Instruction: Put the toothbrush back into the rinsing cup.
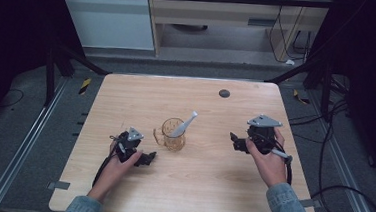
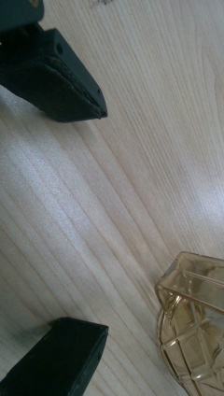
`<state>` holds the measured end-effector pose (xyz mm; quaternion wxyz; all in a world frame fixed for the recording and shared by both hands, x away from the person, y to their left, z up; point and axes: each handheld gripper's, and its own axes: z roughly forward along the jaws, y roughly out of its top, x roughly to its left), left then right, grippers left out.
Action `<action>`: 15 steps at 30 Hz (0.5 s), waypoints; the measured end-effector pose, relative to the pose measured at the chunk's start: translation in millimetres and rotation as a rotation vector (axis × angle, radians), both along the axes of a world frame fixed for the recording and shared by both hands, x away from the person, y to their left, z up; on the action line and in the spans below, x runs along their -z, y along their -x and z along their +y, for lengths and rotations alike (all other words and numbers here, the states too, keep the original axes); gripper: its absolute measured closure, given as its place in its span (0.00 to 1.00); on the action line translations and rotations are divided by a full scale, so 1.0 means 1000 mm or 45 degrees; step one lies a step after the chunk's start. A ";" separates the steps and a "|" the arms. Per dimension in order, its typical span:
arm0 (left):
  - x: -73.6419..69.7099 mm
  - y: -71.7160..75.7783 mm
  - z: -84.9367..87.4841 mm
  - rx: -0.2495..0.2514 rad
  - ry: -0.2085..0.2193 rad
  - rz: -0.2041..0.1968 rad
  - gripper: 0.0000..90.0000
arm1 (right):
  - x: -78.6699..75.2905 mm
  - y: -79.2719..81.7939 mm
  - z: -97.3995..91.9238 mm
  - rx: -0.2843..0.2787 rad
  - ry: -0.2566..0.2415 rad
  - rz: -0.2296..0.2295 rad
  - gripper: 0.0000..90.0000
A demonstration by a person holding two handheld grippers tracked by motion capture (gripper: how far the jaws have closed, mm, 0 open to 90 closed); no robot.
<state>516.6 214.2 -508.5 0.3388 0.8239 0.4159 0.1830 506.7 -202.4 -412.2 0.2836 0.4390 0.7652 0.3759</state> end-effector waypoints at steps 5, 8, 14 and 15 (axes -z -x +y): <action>0.000 0.000 0.000 0.000 0.000 0.000 0.00 | 0.003 0.000 -0.005 0.012 0.009 0.008 0.12; 0.000 0.000 0.000 0.000 0.000 0.000 0.00 | 0.008 0.000 -0.009 0.026 0.015 0.022 0.12; 0.000 0.000 0.000 0.000 0.000 0.000 0.00 | 0.018 -0.001 -0.018 0.055 0.022 0.046 0.12; 0.000 0.000 0.000 0.000 0.000 0.000 0.00 | 0.019 -0.001 -0.019 0.062 0.019 0.056 0.12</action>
